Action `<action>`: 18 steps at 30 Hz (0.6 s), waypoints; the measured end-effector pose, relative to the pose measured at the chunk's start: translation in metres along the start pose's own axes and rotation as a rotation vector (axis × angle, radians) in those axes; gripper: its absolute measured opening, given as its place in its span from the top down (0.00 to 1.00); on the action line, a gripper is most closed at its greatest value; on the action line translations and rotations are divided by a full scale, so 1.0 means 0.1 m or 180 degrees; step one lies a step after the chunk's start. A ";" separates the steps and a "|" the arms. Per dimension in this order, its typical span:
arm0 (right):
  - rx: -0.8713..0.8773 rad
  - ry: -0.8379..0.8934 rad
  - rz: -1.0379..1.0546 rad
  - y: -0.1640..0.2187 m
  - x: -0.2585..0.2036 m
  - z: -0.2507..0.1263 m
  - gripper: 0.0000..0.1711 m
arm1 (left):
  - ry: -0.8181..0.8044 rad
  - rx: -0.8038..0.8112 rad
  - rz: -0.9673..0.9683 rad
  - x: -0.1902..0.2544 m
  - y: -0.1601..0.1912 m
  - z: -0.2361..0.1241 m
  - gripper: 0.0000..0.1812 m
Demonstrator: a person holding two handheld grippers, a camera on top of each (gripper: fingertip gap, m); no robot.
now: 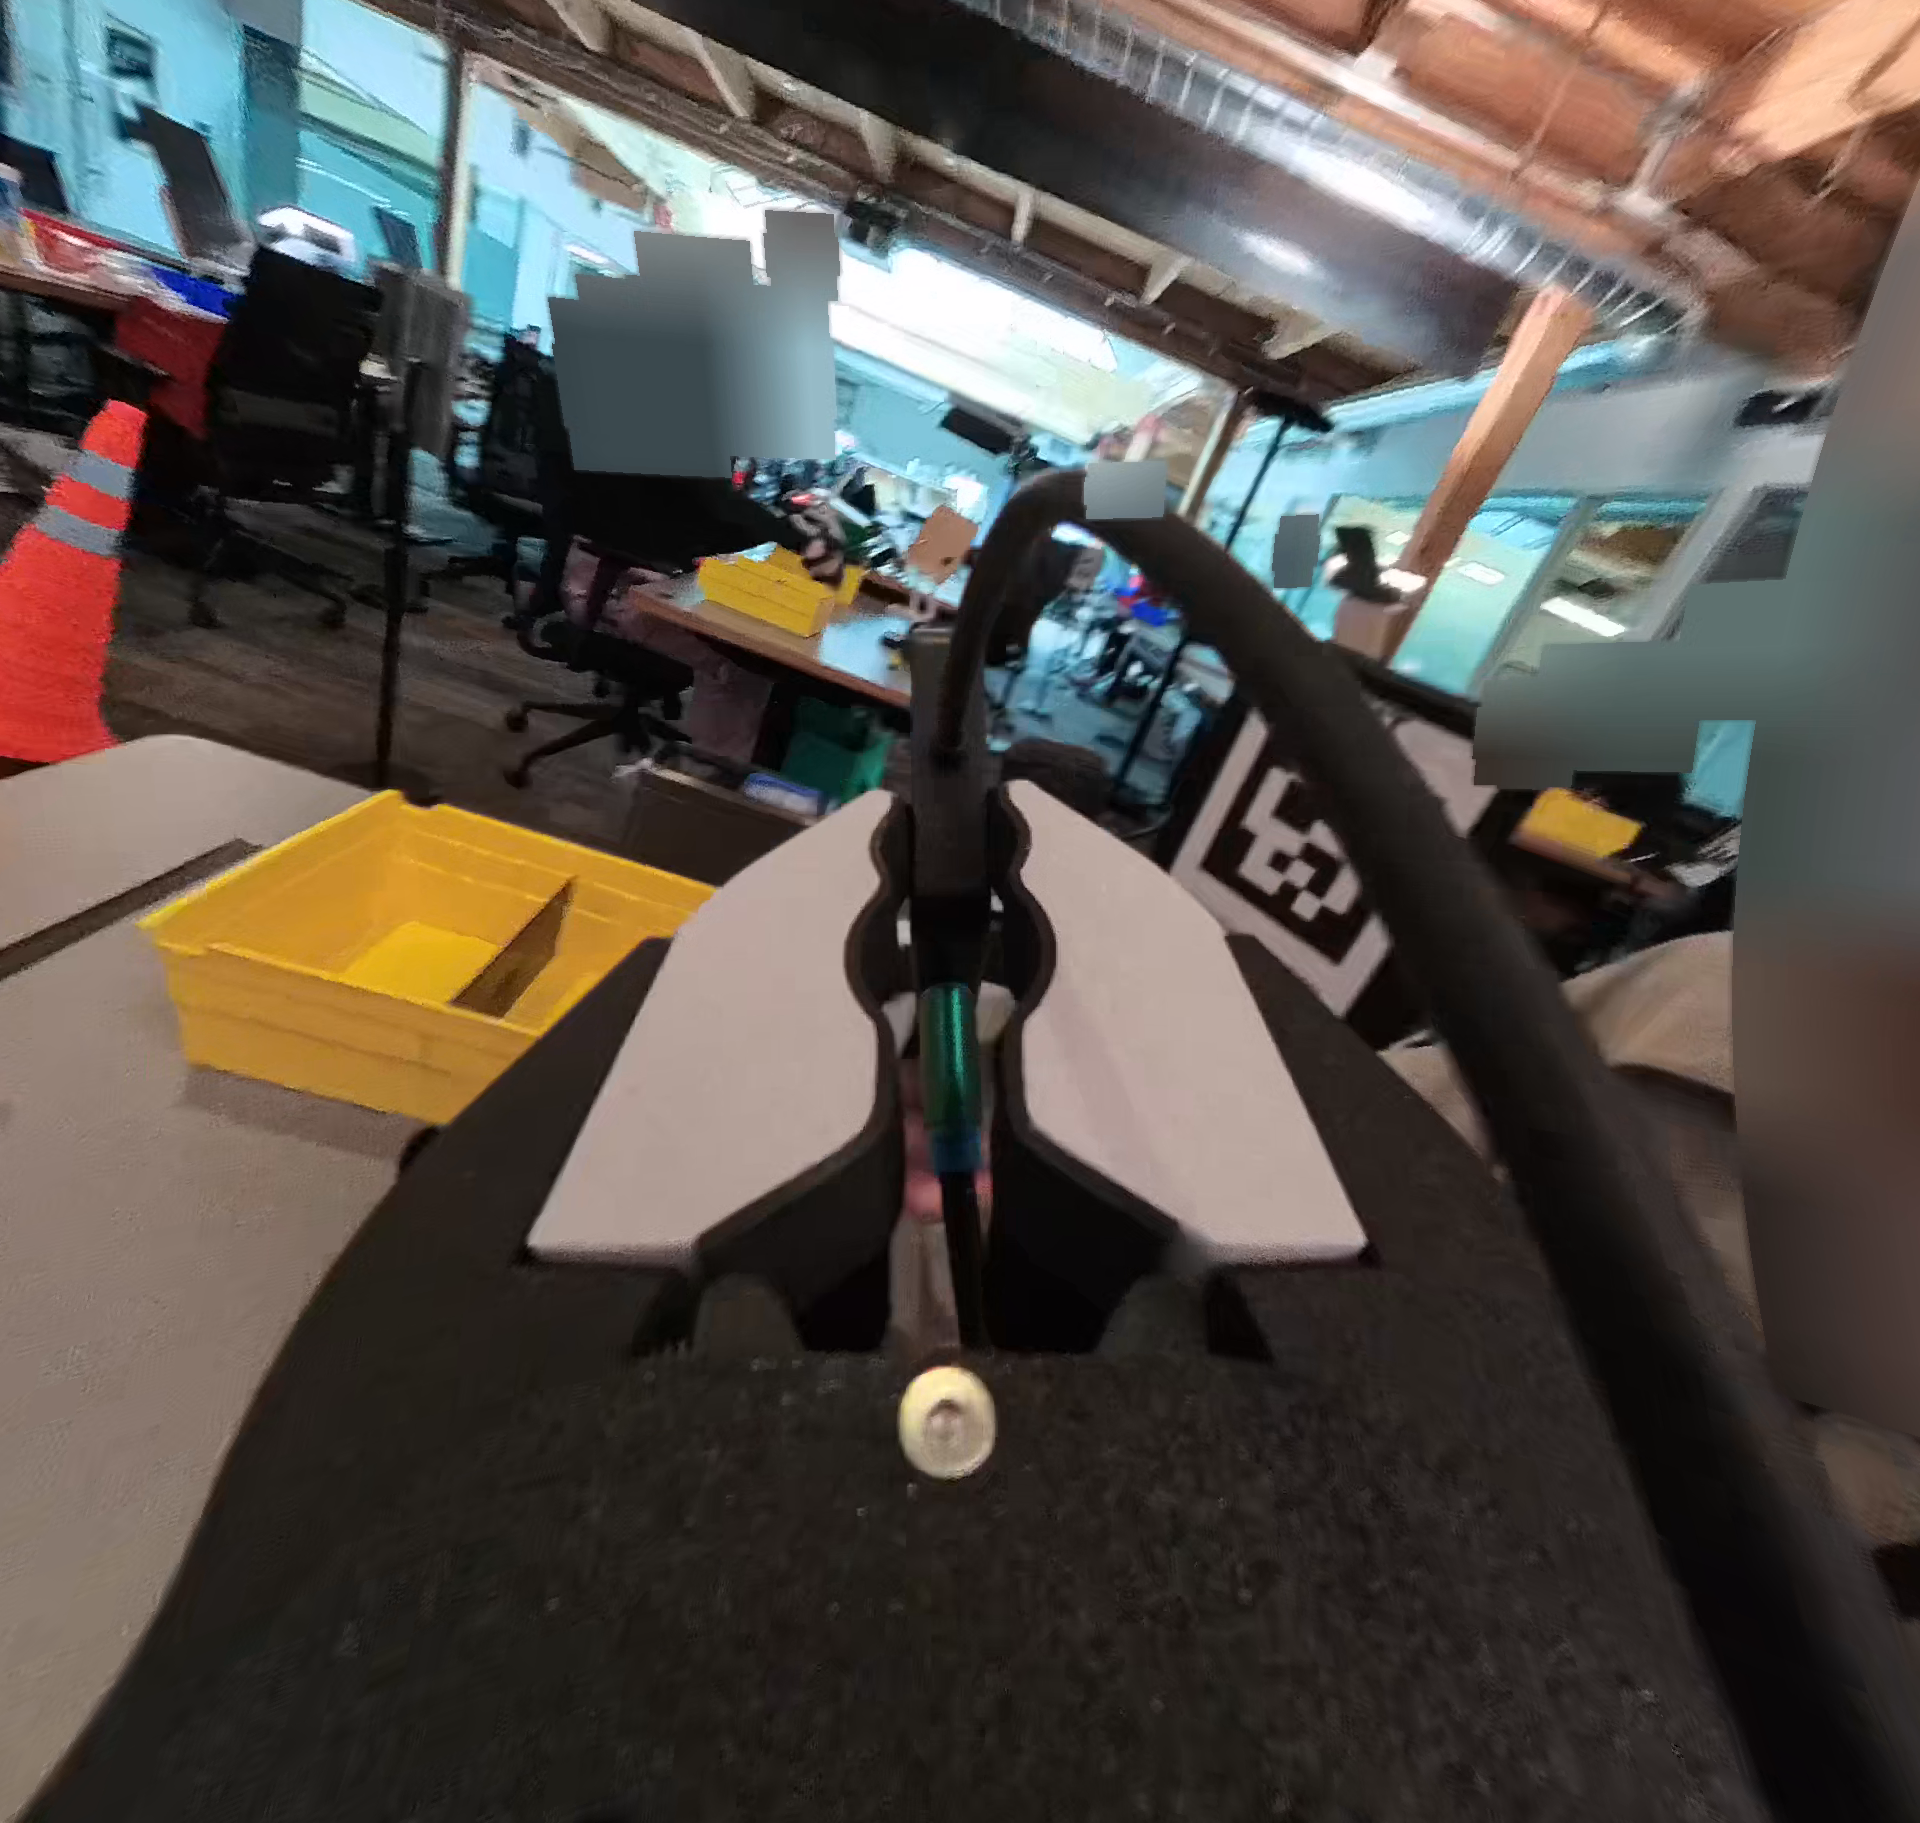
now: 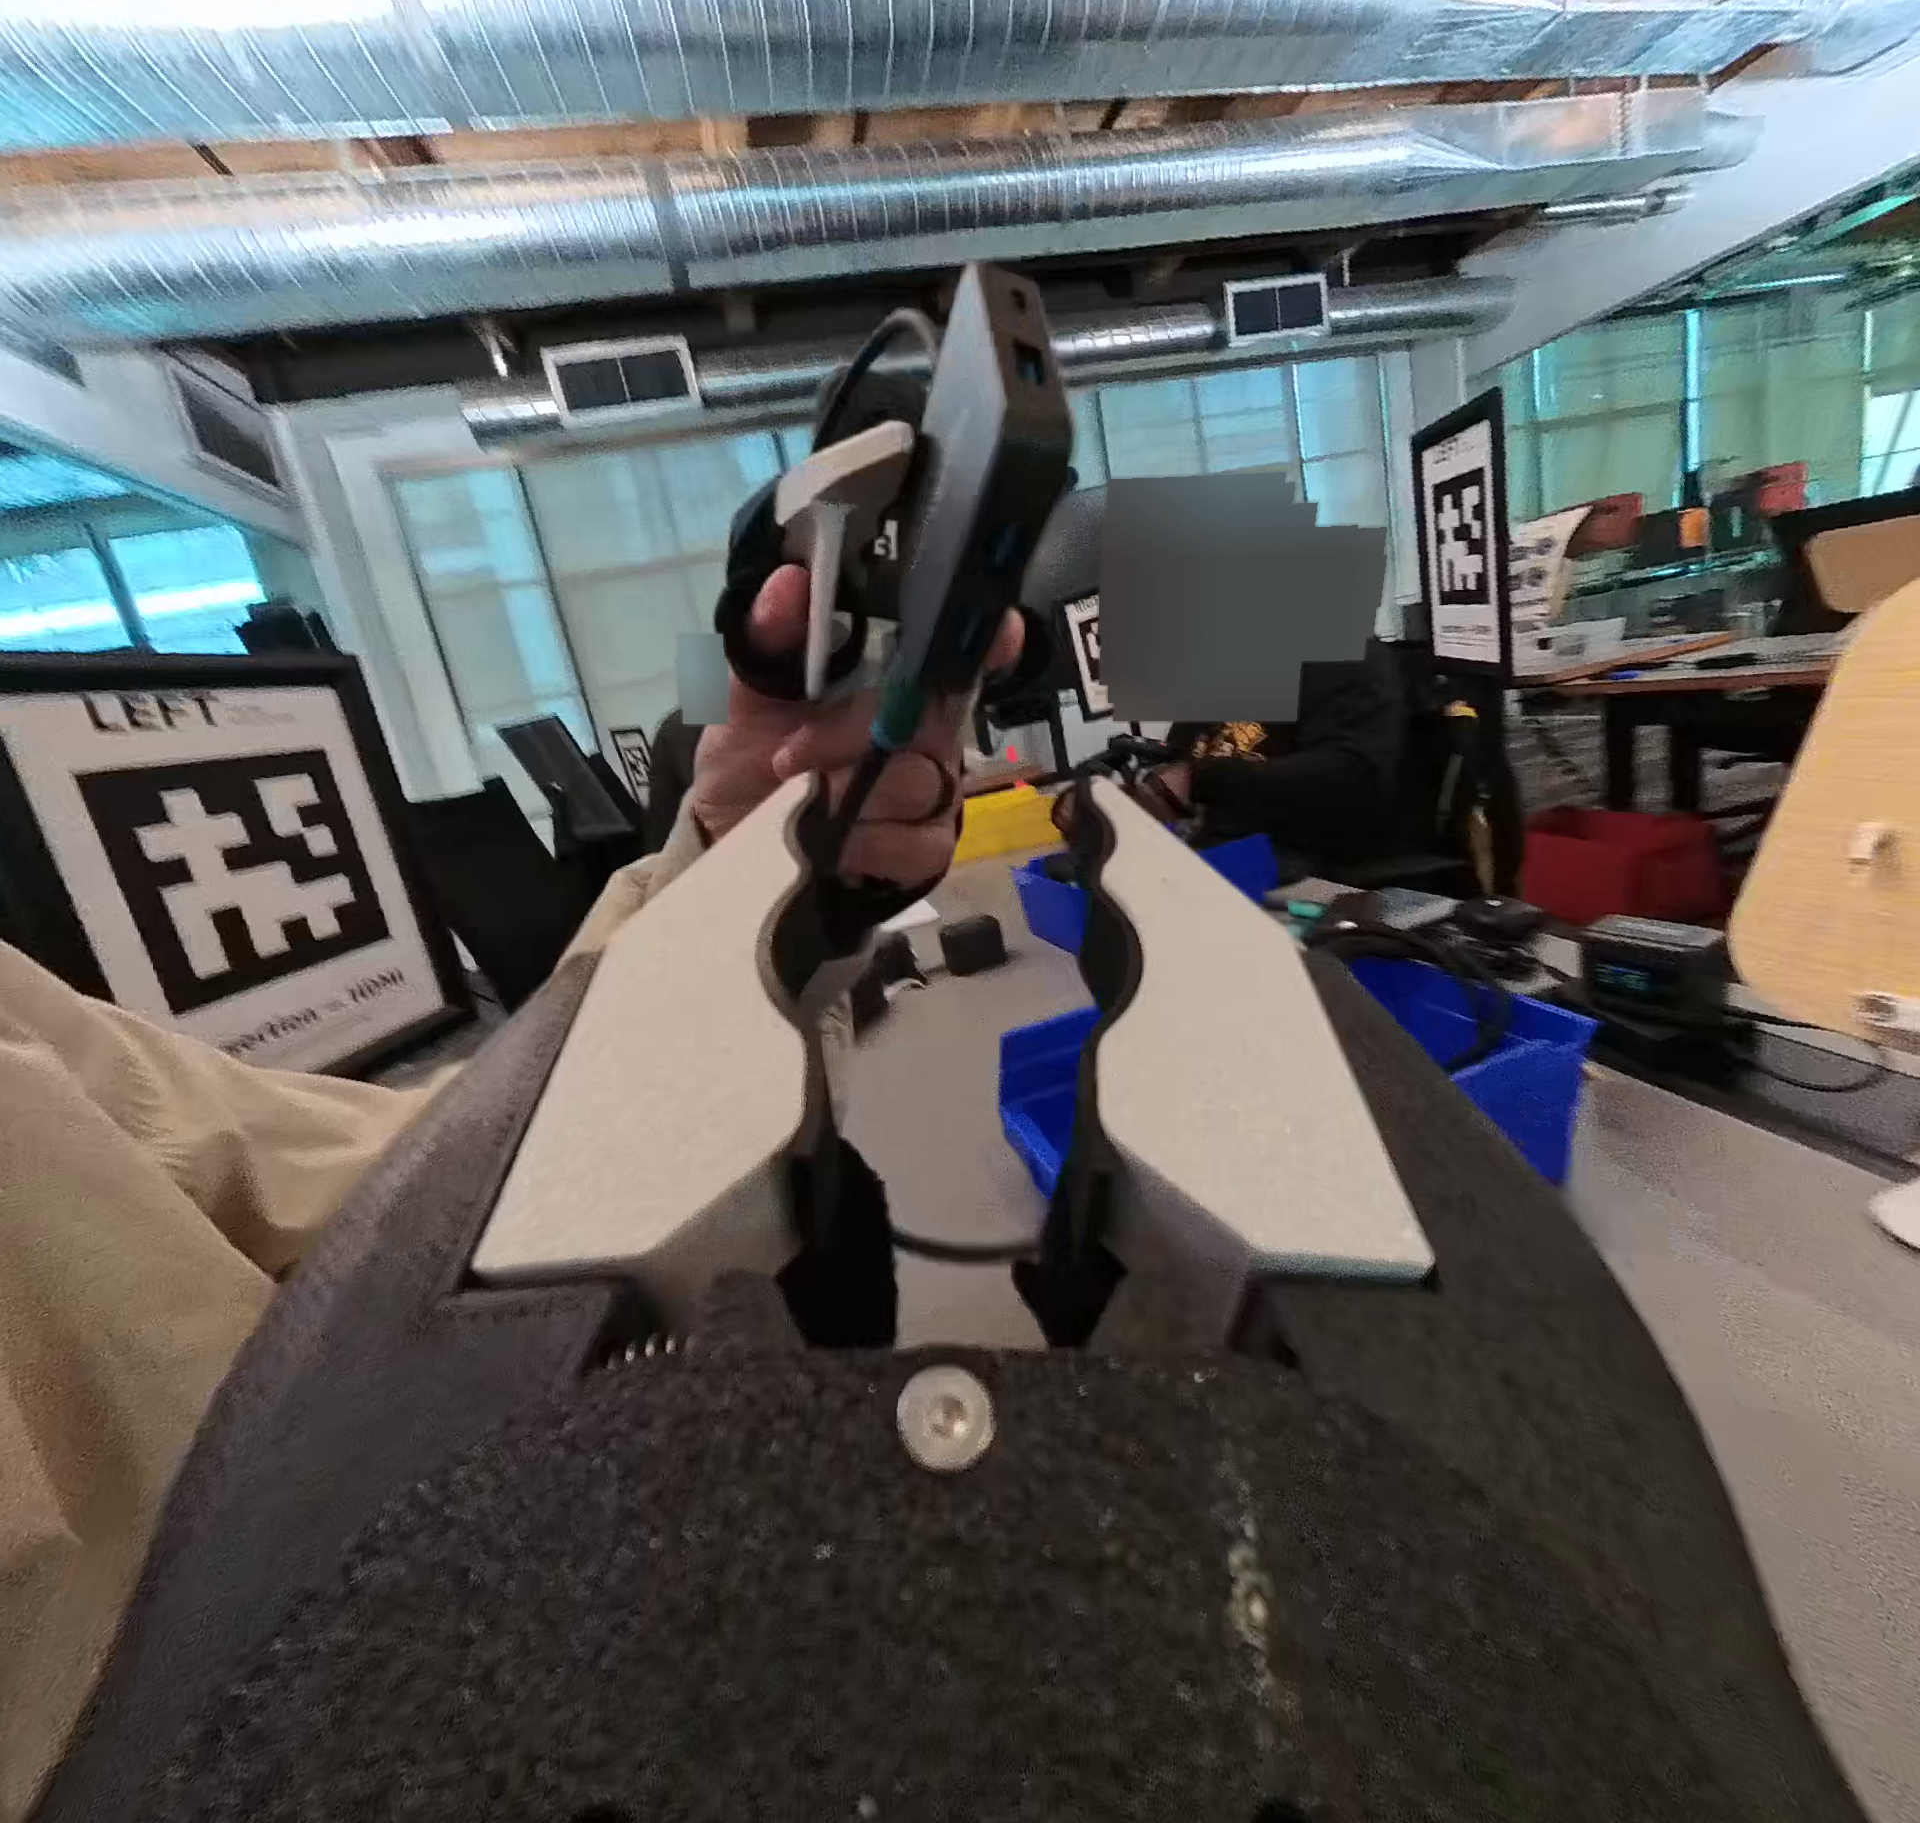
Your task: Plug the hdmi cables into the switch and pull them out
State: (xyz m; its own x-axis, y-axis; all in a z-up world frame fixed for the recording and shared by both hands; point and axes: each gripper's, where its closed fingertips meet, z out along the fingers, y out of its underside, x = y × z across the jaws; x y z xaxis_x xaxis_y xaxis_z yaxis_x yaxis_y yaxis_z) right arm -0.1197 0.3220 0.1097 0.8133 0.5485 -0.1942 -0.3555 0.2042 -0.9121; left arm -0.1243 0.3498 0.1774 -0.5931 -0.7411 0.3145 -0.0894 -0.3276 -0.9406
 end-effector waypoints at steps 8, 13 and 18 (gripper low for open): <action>0.0063 0.0028 0.0126 0.01 0.01 -0.01 0.78 | -0.0610 0.0535 0.1036 0.46 -0.85 -0.60 0.92; 0.0068 0.0107 0.0115 -0.03 0.06 0.00 0.80 | -0.0205 0.0380 0.0361 0.05 -0.14 -0.15 0.92; 0.0214 0.0128 0.0520 0.13 0.27 -0.03 0.81 | 0.0358 0.0773 -0.0794 -0.50 0.50 0.18 0.92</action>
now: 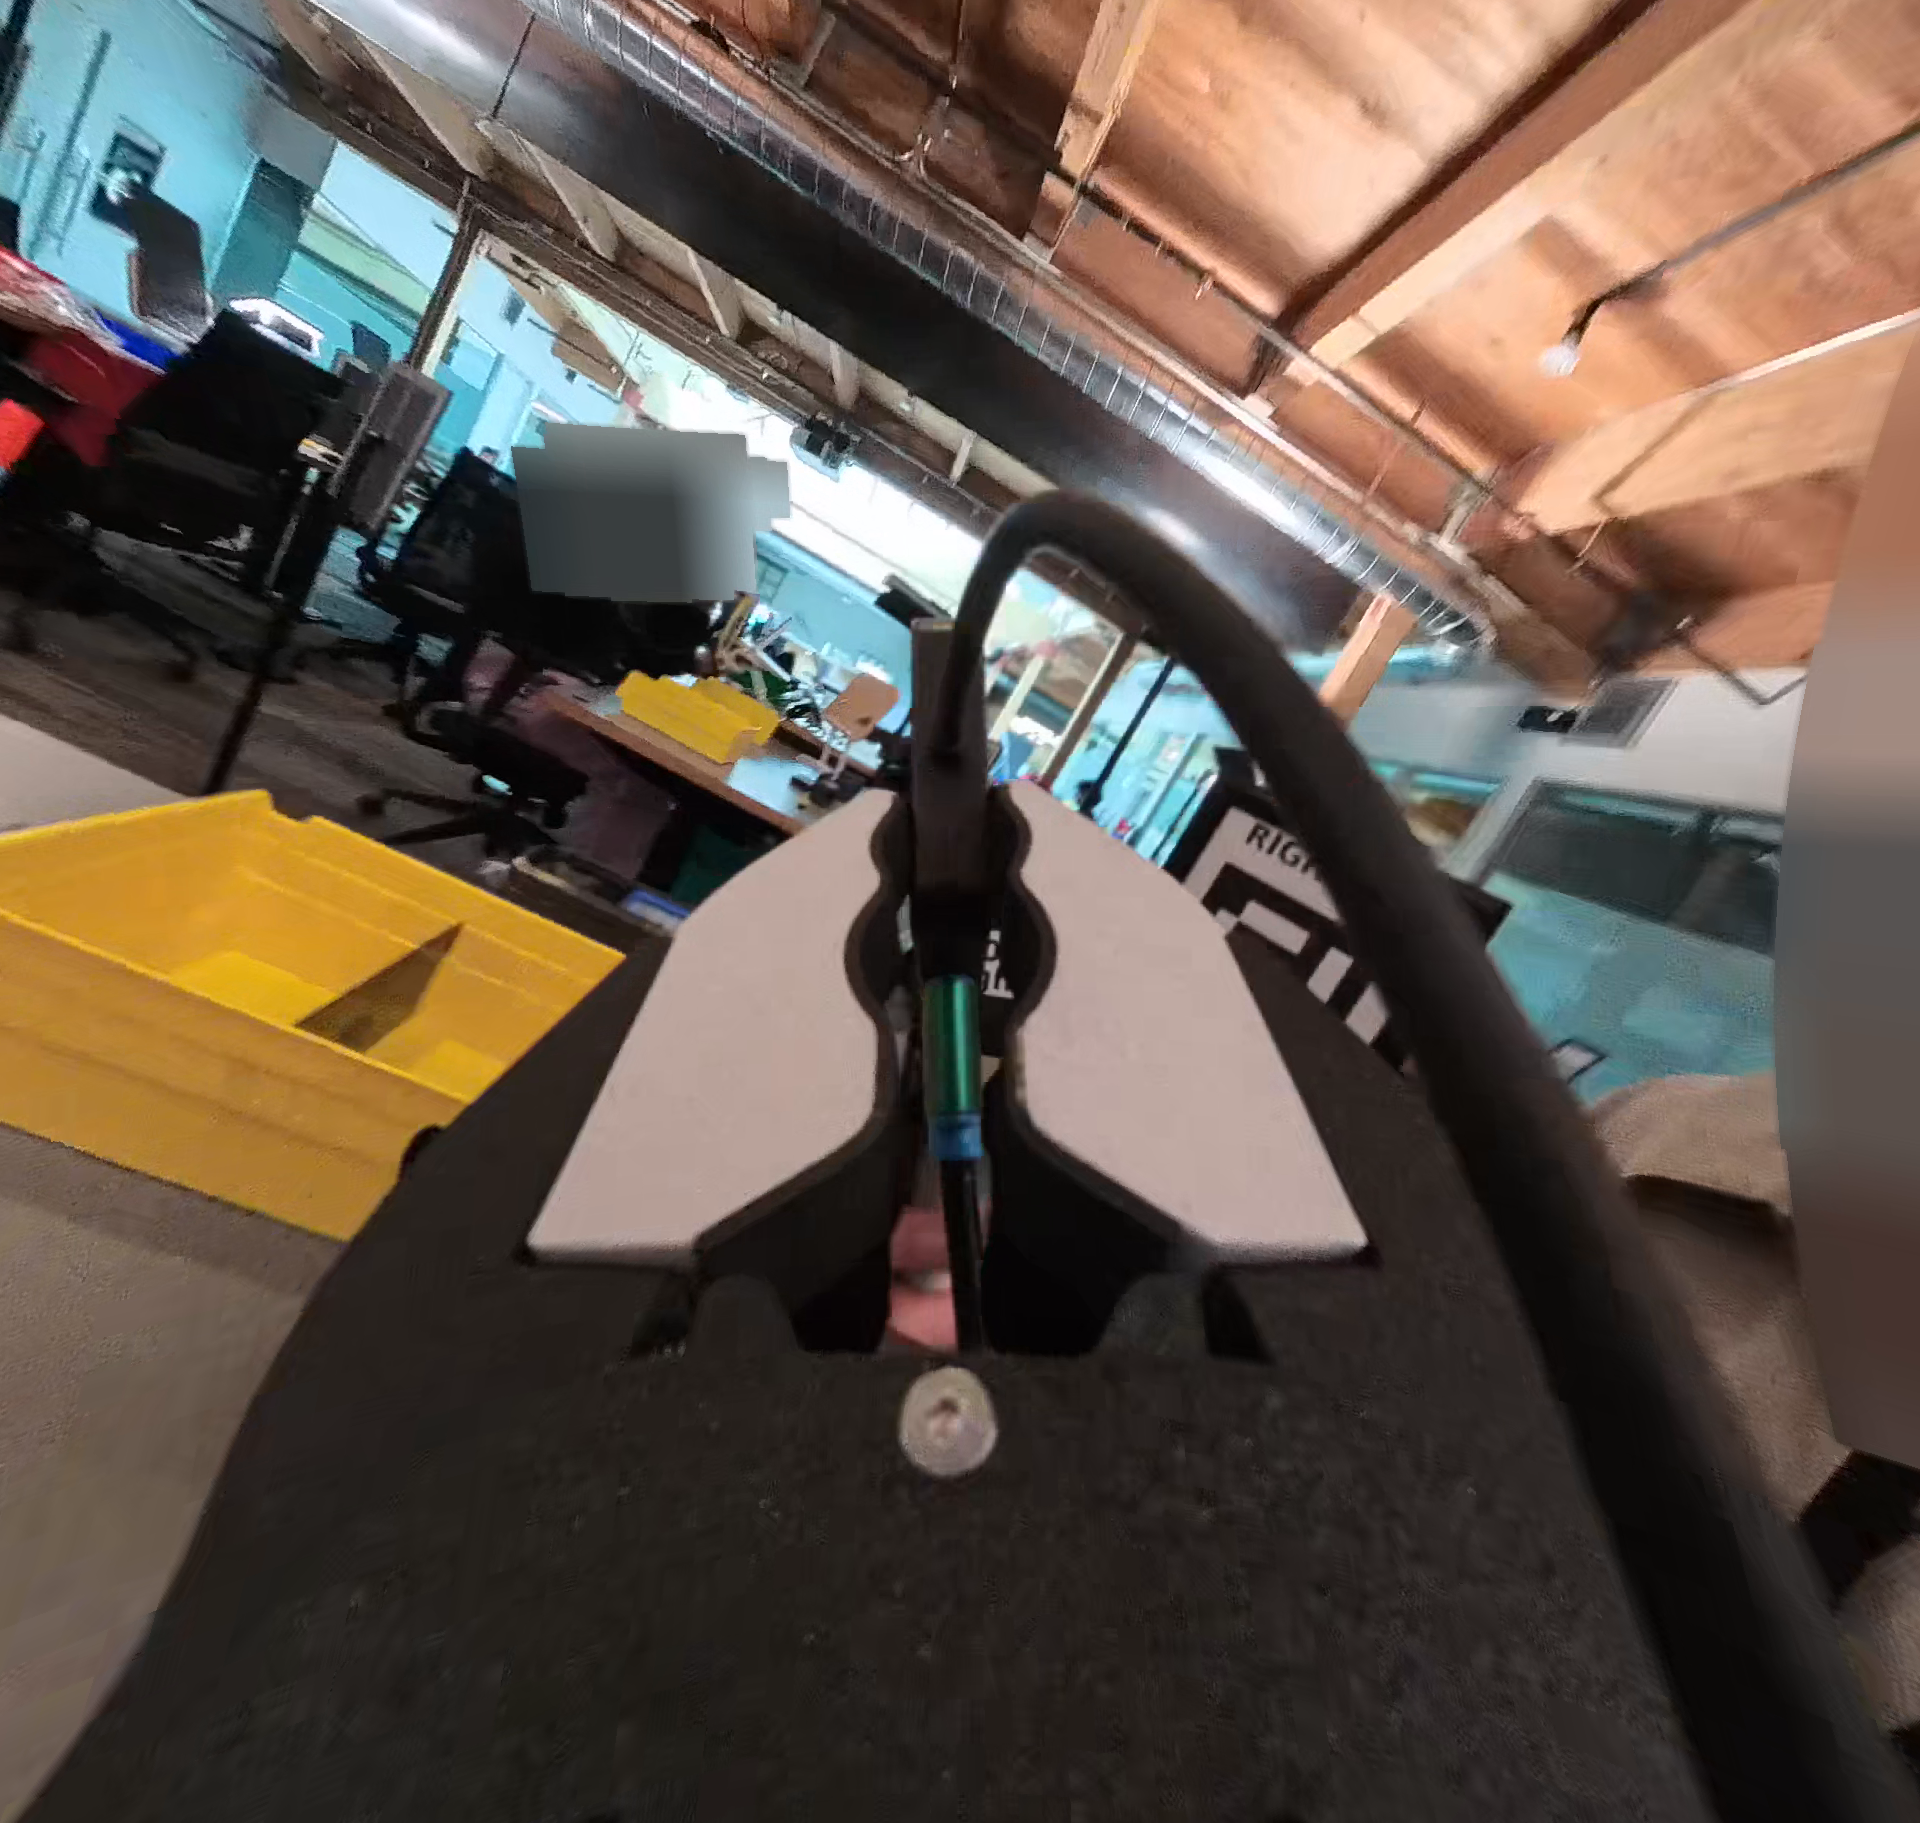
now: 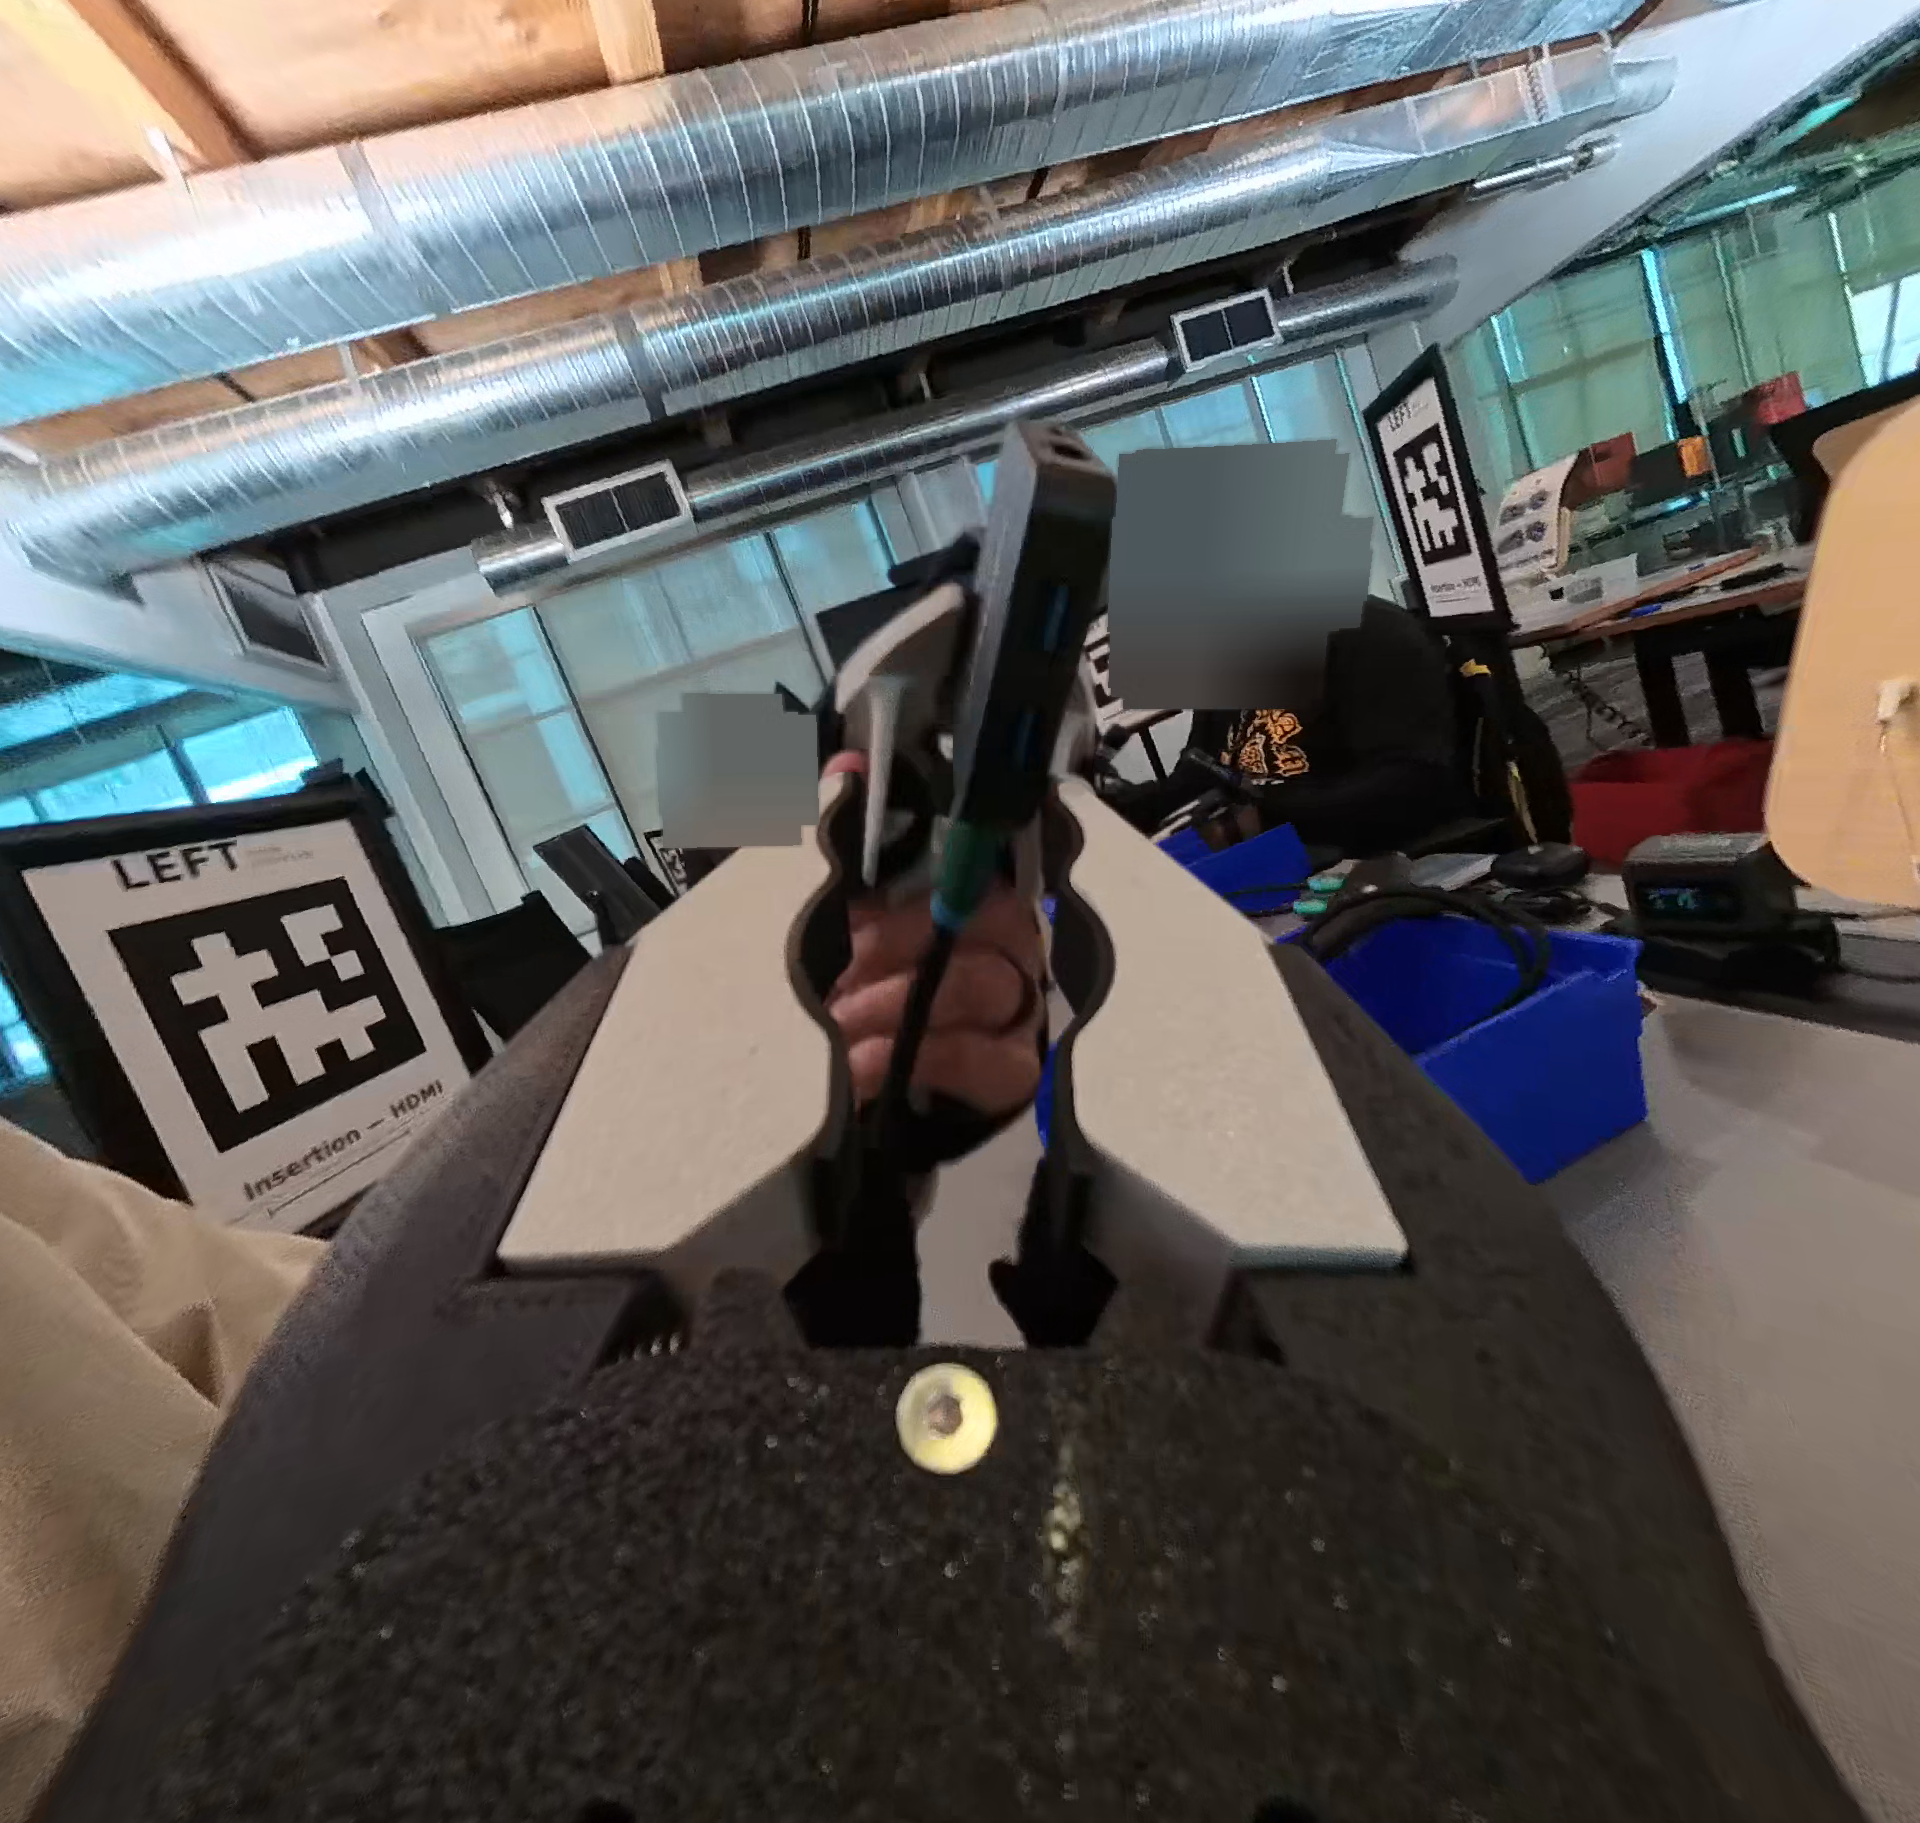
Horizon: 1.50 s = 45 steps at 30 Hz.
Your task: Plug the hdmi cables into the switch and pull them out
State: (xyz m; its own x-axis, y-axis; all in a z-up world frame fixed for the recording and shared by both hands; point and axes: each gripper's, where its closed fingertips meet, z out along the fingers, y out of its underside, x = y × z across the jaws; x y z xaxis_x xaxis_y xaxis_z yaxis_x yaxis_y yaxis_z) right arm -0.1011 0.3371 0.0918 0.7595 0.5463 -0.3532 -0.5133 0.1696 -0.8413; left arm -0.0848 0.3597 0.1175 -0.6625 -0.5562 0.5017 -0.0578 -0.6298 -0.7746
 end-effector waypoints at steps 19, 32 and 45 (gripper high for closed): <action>-0.2200 0.2210 -0.4001 0.76 1.22 -0.45 0.93 | -0.2309 -0.0521 0.0886 -1.18 0.95 -0.88 0.62; -0.3041 0.1625 -0.4801 1.45 1.27 -0.43 0.93 | -0.1962 -0.0888 0.0792 -1.32 1.21 -0.97 0.54; -0.2828 0.1154 -0.3727 1.44 1.08 -0.42 0.79 | -0.1381 -0.0557 -0.0095 -1.21 1.11 -1.02 0.62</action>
